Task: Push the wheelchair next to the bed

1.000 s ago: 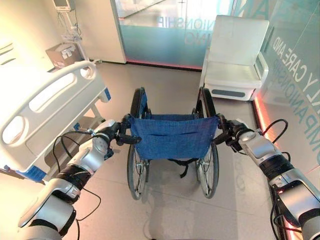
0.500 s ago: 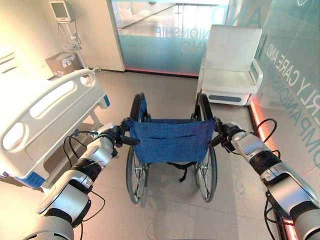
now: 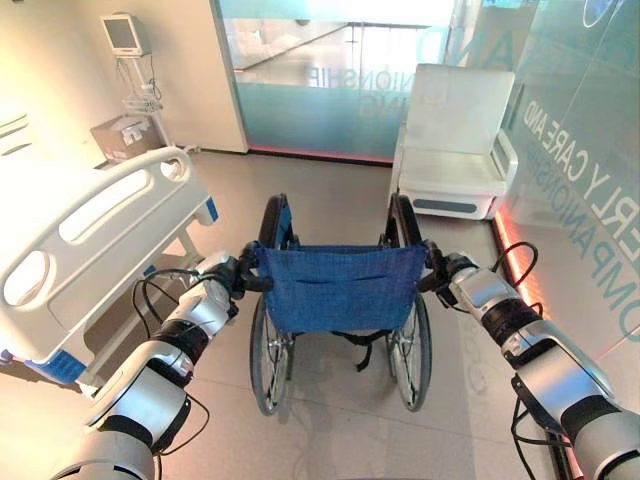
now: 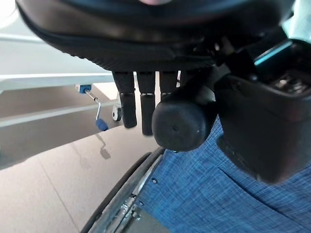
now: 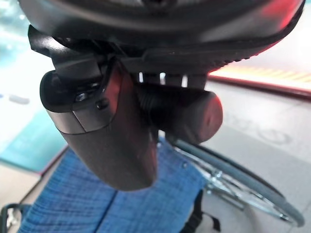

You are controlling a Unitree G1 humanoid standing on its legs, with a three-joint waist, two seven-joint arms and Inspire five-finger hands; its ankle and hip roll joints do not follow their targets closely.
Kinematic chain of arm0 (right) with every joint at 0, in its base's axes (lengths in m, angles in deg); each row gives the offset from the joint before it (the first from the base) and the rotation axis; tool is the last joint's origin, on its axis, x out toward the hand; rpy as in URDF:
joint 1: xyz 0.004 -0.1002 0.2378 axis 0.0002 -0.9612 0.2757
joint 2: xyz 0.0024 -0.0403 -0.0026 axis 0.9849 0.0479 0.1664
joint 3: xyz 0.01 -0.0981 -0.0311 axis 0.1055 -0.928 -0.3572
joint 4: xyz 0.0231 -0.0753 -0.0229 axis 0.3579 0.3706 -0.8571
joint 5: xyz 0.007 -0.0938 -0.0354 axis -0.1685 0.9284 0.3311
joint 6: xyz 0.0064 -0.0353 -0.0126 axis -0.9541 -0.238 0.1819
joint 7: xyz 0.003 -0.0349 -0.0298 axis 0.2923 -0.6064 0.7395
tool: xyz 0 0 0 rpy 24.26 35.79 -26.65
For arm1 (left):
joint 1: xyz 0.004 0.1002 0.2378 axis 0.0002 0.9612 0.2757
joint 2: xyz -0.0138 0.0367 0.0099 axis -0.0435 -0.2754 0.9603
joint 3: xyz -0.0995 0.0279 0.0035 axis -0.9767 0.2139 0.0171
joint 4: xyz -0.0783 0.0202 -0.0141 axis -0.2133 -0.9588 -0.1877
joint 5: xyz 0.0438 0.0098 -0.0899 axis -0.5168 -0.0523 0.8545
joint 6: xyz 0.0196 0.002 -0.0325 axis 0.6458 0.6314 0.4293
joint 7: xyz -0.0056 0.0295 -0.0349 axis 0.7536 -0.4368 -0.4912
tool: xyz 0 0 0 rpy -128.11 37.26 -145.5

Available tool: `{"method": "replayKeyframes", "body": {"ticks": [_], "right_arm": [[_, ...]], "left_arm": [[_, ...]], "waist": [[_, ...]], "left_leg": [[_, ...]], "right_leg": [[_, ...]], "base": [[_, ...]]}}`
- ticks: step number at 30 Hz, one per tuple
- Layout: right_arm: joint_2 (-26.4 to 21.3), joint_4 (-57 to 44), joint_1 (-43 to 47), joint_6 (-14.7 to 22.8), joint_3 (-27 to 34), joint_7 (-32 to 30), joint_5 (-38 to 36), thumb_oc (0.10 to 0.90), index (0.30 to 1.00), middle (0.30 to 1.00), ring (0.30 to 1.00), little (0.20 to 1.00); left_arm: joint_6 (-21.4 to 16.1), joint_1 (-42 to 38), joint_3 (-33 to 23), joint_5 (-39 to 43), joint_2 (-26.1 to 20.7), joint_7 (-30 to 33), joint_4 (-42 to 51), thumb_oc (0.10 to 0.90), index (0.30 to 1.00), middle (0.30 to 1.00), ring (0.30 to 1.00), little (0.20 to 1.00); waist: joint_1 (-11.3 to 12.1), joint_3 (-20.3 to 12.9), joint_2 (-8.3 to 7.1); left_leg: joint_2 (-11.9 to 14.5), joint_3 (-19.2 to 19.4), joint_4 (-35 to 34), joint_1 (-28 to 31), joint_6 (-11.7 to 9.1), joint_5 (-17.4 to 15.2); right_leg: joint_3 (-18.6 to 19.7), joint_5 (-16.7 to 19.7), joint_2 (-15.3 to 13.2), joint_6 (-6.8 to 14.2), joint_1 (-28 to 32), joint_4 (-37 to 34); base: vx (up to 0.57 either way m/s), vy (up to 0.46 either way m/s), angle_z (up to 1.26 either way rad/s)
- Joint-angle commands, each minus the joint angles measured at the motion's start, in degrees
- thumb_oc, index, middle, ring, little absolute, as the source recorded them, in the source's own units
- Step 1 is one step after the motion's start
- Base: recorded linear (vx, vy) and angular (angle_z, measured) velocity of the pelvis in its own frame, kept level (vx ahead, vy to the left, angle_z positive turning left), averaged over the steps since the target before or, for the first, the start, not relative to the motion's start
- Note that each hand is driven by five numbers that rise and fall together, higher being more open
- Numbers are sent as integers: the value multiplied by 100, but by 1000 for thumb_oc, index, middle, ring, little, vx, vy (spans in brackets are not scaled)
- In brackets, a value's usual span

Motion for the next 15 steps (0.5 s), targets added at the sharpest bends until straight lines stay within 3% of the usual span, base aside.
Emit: {"method": "replayKeyframes", "body": {"ticks": [1, 7, 15], "right_arm": [[327, -5, 575, 813, -284, -29, -279, 400, 300, 300, 300, 300], [224, -464, 122, 1098, -116, -400, -76, 400, 300, 300, 300, 300], [-17, -562, -264, 860, -75, 205, 263, 400, 300, 300, 300, 300]], "left_arm": [[-682, -739, 190, -58, 207, 178, -429, 400, 300, 300, 300, 300], [-813, -236, -61, 26, 191, 333, -242, 400, 300, 300, 300, 300], [-753, 64, -363, 461, 162, 500, 93, 400, 300, 300, 300, 300]], "waist": [[120, 149, 45], [109, 170, 87], [118, 214, 95]], "left_leg": [[-672, 13, 21, -128, 396, -252], [-670, 31, 21, -122, 403, -262], [-692, 19, 21, -102, 406, -264]], "right_leg": [[183, 74, 427, -442, -39, 111], [201, 60, 418, -435, -57, 140], [160, 56, 382, -424, -37, 158]], "base": [[34, 10, 0], [22, 13, 0], [3, 9, 0]]}}
